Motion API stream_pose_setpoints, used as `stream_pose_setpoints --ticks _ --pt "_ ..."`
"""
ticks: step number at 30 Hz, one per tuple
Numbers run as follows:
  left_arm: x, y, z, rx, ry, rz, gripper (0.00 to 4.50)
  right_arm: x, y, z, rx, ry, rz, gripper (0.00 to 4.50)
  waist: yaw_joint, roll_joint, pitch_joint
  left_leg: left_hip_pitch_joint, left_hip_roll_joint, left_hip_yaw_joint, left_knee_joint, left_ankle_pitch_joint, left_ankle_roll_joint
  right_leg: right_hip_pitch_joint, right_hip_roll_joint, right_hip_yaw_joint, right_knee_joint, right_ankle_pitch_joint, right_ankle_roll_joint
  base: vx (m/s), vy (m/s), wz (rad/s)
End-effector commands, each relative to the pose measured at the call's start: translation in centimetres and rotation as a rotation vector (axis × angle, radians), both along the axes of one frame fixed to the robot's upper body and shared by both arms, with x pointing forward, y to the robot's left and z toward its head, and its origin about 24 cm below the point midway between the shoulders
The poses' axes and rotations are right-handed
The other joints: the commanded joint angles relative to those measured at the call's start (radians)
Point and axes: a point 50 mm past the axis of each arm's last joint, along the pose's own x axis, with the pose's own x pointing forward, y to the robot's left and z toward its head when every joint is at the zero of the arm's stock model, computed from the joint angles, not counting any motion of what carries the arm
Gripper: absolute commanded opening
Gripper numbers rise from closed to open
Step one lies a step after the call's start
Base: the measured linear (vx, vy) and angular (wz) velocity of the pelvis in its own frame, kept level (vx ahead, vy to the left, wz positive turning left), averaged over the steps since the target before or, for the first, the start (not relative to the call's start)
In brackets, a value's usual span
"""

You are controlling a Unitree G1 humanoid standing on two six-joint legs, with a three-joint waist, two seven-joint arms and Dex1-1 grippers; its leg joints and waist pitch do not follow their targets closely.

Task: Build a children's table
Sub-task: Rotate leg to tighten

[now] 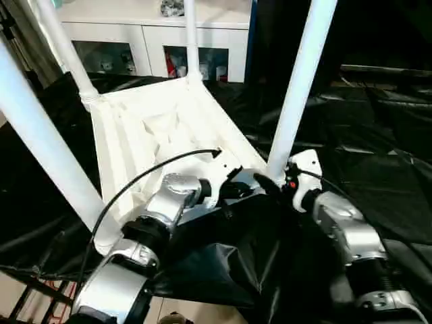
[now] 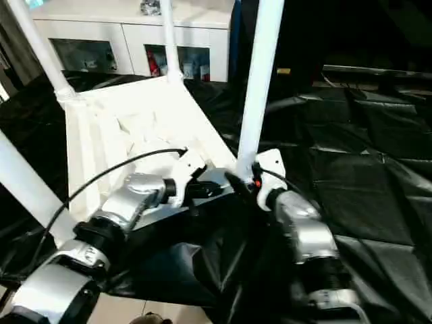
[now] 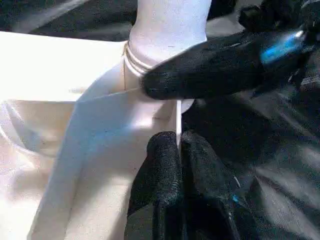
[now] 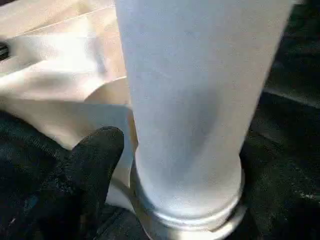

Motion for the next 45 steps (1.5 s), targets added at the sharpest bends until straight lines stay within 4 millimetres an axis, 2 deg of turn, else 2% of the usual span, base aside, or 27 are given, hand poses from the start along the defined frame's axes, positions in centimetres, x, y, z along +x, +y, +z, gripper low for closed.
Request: stream_pose_setpoints --ticks 1,3,6,7,8,11,14,16,19,21,23,26,27,30,33,35,36,37,38,39,41,42,43,44,45 --pt "-0.7 -2.1 2.0 -0.093 -0.07 -0.167 0.0 -1.2 3.2 0.5 0.058 0.016 0.273 3.68 0.005 -0.02 -0.057 0.013 0.056 -0.02 -0.072 -0.202 0.074 0.051 -0.069 0.039 -0.073 -0.131 -0.224 0.0 0.0 0.0" --pt "-0.9 -1.5 1.9 -0.083 -0.066 -0.199 0.0 -1.5 2.3 0.8 0.034 0.021 0.324 3.68 0.012 -0.018 -0.059 0.013 0.06 -0.018 -0.068 -0.173 0.091 0.048 -0.067 0.036 -0.068 -0.098 -0.241 0.0 0.0 0.0" --pt "-1.5 -0.8 1.9 -0.087 -0.049 -0.27 0.0 -2.3 1.2 0.9 0.008 0.054 0.414 3.68 0.023 -0.017 -0.059 0.016 0.062 -0.015 -0.066 -0.181 0.091 0.043 -0.067 0.036 -0.067 -0.108 -0.251 0.0 0.0 0.0" --pt "-1.7 -0.5 1.9 -0.086 -0.04 -0.295 0.0 -2.7 0.9 1.0 0.001 0.07 0.447 3.68 0.026 -0.02 -0.059 0.017 0.063 -0.017 -0.067 -0.18 0.09 0.046 -0.067 0.036 -0.067 -0.108 -0.249 0.0 0.0 0.0" --pt "-1.9 -0.2 1.9 -0.084 -0.027 -0.327 0.0 -3.1 0.4 1.1 -0.008 0.087 0.49 3.68 0.034 -0.018 -0.059 0.015 0.066 -0.017 -0.066 -0.181 0.096 0.045 -0.069 0.037 -0.065 -0.104 -0.25 0.0 0.0 0.0" --pt "-2.4 0.5 1.9 -0.073 -0.001 -0.377 0.0 -3.6 -0.3 1.1 -0.033 0.113 0.536 3.68 0.036 -0.019 -0.058 0.014 0.065 -0.016 -0.067 -0.187 0.094 0.042 -0.069 0.037 -0.066 -0.122 -0.249 0.0 0.0 0.0" --pt "-2.8 1.2 1.8 -0.055 0.02 -0.415 0.0 -3.9 -0.7 1.1 -0.063 0.132 0.567 3.68 0.037 -0.019 -0.057 0.016 0.066 -0.018 -0.071 -0.214 0.075 0.041 -0.071 0.037 -0.07 -0.176 -0.239 0.0 0.0 0.0" --pt "-3.0 1.8 1.7 -0.042 0.03 -0.428 0.0 -4.1 -0.9 1.1 -0.075 0.145 0.579 3.68 0.037 -0.02 -0.057 0.015 0.066 -0.019 -0.071 -0.213 0.069 0.041 -0.071 0.037 -0.069 -0.172 -0.24 0.0 0.0 0.0" --pt "-3.1 2.3 1.7 -0.032 0.042 -0.439 0.0 -4.1 -0.9 1.2 -0.065 0.153 0.586 3.36 0.035 -0.021 -0.058 0.016 0.064 -0.017 -0.069 -0.19 0.074 0.041 -0.068 0.037 -0.065 -0.136 -0.248 0.0 0.0 0.0" --pt "-3.2 2.4 1.7 -0.03 0.045 -0.443 0.0 -4.1 -0.8 1.3 -0.059 0.156 0.593 3.31 0.035 -0.02 -0.059 0.016 0.064 -0.017 -0.068 -0.181 0.077 0.04 -0.068 0.036 -0.063 -0.121 -0.254 0.0 0.0 0.0" --pt "-3.3 2.5 1.7 -0.029 0.047 -0.446 0.0 -4.2 -0.7 1.3 -0.056 0.159 0.601 2.93 0.037 -0.022 -0.059 0.016 0.064 -0.016 -0.066 -0.177 0.078 0.041 -0.069 0.036 -0.062 -0.115 -0.257 0.0 0.0 0.0" --pt "-3.3 2.5 1.6 -0.027 0.051 -0.449 0.0 -4.3 -0.5 1.2 -0.053 0.164 0.611 2.87 0.038 -0.023 -0.059 0.015 0.064 -0.017 -0.067 -0.177 0.076 0.041 -0.07 0.036 -0.062 -0.125 -0.255 0.0 0.0 0.0" --pt "-3.4 2.5 1.6 -0.026 0.051 -0.449 0.0 -4.4 -0.4 1.1 -0.05 0.168 0.615 2.68 0.038 -0.023 -0.059 0.016 0.064 -0.017 -0.067 -0.181 0.074 0.041 -0.069 0.036 -0.064 -0.134 -0.252 0.0 0.0 0.0" --pt "-3.4 2.5 1.7 -0.03 0.049 -0.446 0.0 -4.5 -0.3 1.1 -0.034 0.172 0.613 2.65 0.038 -0.024 -0.059 0.015 0.063 -0.017 -0.066 -0.171 0.075 0.042 -0.07 0.036 -0.062 -0.125 -0.251 0.0 0.0 0.0" --pt "-3.2 2.2 1.7 -0.043 0.032 -0.41 0.0 -4.1 0.0 0.7 -0.026 0.15 0.54 2.6 0.037 -0.023 -0.06 0.015 0.062 -0.016 -0.065 -0.166 0.075 0.04 -0.069 0.036 -0.062 -0.121 -0.251 0.0 0.0 0.0" --pt "-2.6 1.6 1.7 -0.05 0.007 -0.339 0.0 -2.8 0.1 -0.4 -0.082 0.127 0.364 2.6 0.034 -0.022 -0.058 0.015 0.061 -0.017 -0.068 -0.188 0.064 0.039 -0.069 0.036 -0.067 -0.152 -0.247 0.0 0.0 0.0" --pt "-2.4 1.5 1.7 -0.051 0.0 -0.315 0.0 -2.4 0.1 -0.7 -0.097 0.121 0.303 2.6 0.025 -0.022 -0.053 0.014 0.059 -0.018 -0.073 -0.217 0.043 0.036 -0.07 0.036 -0.071 -0.195 -0.242 0.0 0.0 0.0" --pt "-1.9 0.9 1.7 -0.052 -0.019 -0.25 0.0 -1.5 0.2 -1.4 -0.104 0.125 0.163 2.6 0.013 -0.024 -0.05 0.014 0.055 -0.023 -0.08 -0.26 0.014 0.041 -0.073 0.033 -0.078 -0.271 -0.225 0.0 0.0 0.0" --pt "-1.5 0.4 1.7 -0.047 -0.033 -0.21 0.0 -1.2 0.3 -1.8 -0.098 0.138 0.093 2.6 -0.001 -0.025 -0.048 0.014 0.053 -0.026 -0.085 -0.293 -0.009 0.043 -0.075 0.032 -0.084 -0.338 -0.201 0.0 0.0 0.0" --pt "-1.5 0.4 1.7 -0.047 -0.033 -0.21 0.0 -1.2 0.3 -1.8 -0.098 0.138 0.093 2.6 -0.005 -0.026 -0.049 0.015 0.053 -0.027 -0.086 -0.304 -0.016 0.043 -0.076 0.032 -0.086 -0.357 -0.191 0.0 0.0 0.0" --pt "-1.0 -0.4 1.8 -0.048 -0.044 -0.156 0.0 -0.8 0.6 -2.3 -0.077 0.169 0.004 2.6 -0.01 -0.026 -0.051 0.017 0.055 -0.028 -0.086 -0.299 -0.015 0.043 -0.075 0.033 -0.089 -0.344 -0.176 0.0 0.0 0.0" --pt "-0.5 -1.6 2.0 -0.053 -0.06 -0.089 0.0 -0.6 1.2 -2.9 -0.062 0.196 -0.064 2.6 -0.015 -0.021 -0.051 0.02 0.054 -0.024 -0.085 -0.298 -0.01 0.035 -0.071 0.036 -0.088 -0.314 -0.186 0.0 0.0 0.0" --pt "-0.4 -1.9 2.0 -0.054 -0.062 -0.074 0.0 -0.5 1.4 -3.0 -0.06 0.2 -0.078 2.6 -0.015 -0.022 -0.051 0.025 0.055 -0.023 -0.083 -0.302 -0.012 0.032 -0.07 0.037 -0.09 -0.305 -0.192 0.0 0.0 0.0" --pt "-0.1 -2.7 2.2 -0.064 -0.066 -0.033 0.0 -0.3 1.8 -3.3 -0.063 0.197 -0.117 2.6 -0.016 -0.026 -0.052 0.022 0.051 -0.022 -0.081 -0.289 -0.013 0.037 -0.07 0.036 -0.087 -0.287 -0.197 0.0 0.0 0.0" --pt "0.0 -3.2 2.3 -0.071 -0.07 -0.008 0.0 -0.1 2.1 -3.4 -0.066 0.193 -0.15 2.59 -0.012 -0.026 -0.054 0.02 0.051 -0.021 -0.08 -0.266 -0.006 0.04 -0.072 0.036 -0.086 -0.268 -0.196 0.0 0.0 0.0"
